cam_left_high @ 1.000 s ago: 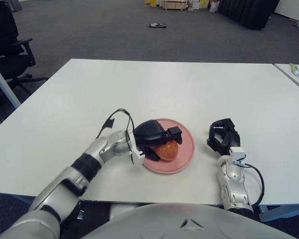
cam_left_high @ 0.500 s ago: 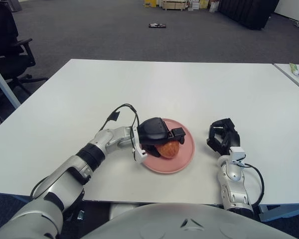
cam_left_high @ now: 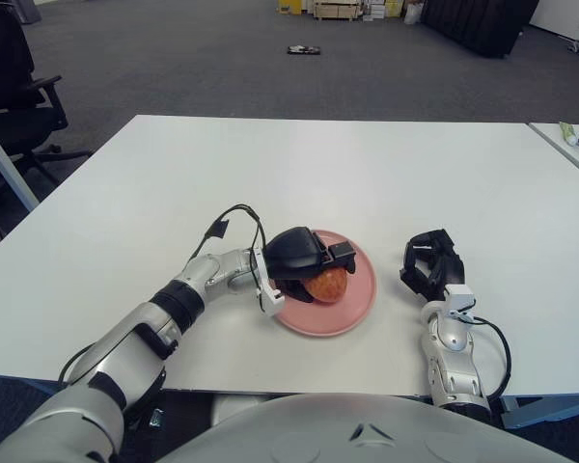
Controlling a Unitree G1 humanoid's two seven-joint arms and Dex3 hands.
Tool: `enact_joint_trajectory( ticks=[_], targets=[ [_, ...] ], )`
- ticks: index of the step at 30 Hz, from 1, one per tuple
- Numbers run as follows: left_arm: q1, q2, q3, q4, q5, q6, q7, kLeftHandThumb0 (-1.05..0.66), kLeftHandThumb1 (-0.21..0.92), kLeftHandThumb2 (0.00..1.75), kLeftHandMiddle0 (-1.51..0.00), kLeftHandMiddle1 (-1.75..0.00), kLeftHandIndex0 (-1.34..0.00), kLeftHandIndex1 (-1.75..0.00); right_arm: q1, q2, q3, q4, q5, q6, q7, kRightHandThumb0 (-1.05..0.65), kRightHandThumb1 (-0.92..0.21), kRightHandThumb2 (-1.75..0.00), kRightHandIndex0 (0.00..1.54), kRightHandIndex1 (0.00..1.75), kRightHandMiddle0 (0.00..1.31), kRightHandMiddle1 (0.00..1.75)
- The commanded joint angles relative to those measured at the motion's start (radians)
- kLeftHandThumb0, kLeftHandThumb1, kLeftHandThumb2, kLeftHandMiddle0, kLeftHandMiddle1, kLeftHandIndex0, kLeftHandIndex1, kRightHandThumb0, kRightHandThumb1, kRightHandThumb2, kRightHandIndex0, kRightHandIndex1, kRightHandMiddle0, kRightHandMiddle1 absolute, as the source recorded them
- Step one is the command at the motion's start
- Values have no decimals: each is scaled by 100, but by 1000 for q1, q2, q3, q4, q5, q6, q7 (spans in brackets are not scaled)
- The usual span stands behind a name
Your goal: Put the apple into the plate.
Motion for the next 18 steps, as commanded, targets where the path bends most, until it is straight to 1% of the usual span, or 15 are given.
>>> enact_joint_trajectory(
  ticks=[1,2,3,4,5,6,7,8,9,10,12,15,18],
  targets=[
    [4,12,-48,65,-7,-41,-110,-56,73,84,-30,-156,-19,-164,6,5,2,9,5,24,-3,-39,-64,-91,47,172,36,175],
    [2,13,-51,74,-16,-52,-120,-64,79,79,-19,-134,-12,-144,6,5,2,9,4,24,-3,-39,-64,-91,47,171,36,175],
    [-1,12,-52,82,-31,-65,-134,-69,84,75,-12,-120,-8,-131,5,5,3,8,3,26,-4,-39,-64,-91,47,171,36,175],
    [-3,11,-52,88,-42,-74,-144,-71,85,75,-10,-109,-6,-122,5,5,3,7,3,28,-4,-39,-64,-91,47,171,36,175],
    [-4,10,-52,93,-57,-81,-161,-73,88,75,-6,-92,-4,-108,4,4,2,7,3,33,-3,-39,-64,-91,46,171,37,175],
    [-5,10,-51,96,-68,-86,-174,-75,89,79,-4,-69,-2,-87,3,4,2,7,3,36,-3,-39,-64,-91,45,171,37,175],
    [-2,10,-49,97,-87,-91,-192,-76,90,80,-3,-61,-2,-80,3,4,1,7,3,40,-4,-39,-64,-91,45,171,37,175],
    [1,11,-48,97,-102,-95,-206,-79,91,86,-2,-39,-1,-58,2,4,1,7,3,43,-4,-39,-64,-91,44,170,37,175],
    [5,12,-45,94,-120,-99,-223,-81,91,89,-1,-25,-1,-44,2,4,0,7,3,45,-5,-39,-64,-91,43,170,37,175],
    [8,14,-43,92,-133,-102,-235,-83,91,91,-1,-20,-1,-37,2,4,0,6,3,47,-6,-39,-64,-91,43,170,37,175],
    [20,16,-36,82,-182,-99,-280,-87,92,96,0,-8,0,-18,2,6,-1,5,0,48,-11,-39,-65,-90,42,169,36,175],
    [33,16,-28,70,-235,-89,-332,-94,92,101,0,-3,0,-6,3,7,-1,4,-3,48,-17,-39,-65,-89,42,167,36,175],
    [49,19,-17,45,-283,-76,-380,-99,92,103,0,-1,0,-2,4,6,0,1,-3,52,-17,-39,-66,-89,43,166,35,175]
  ],
)
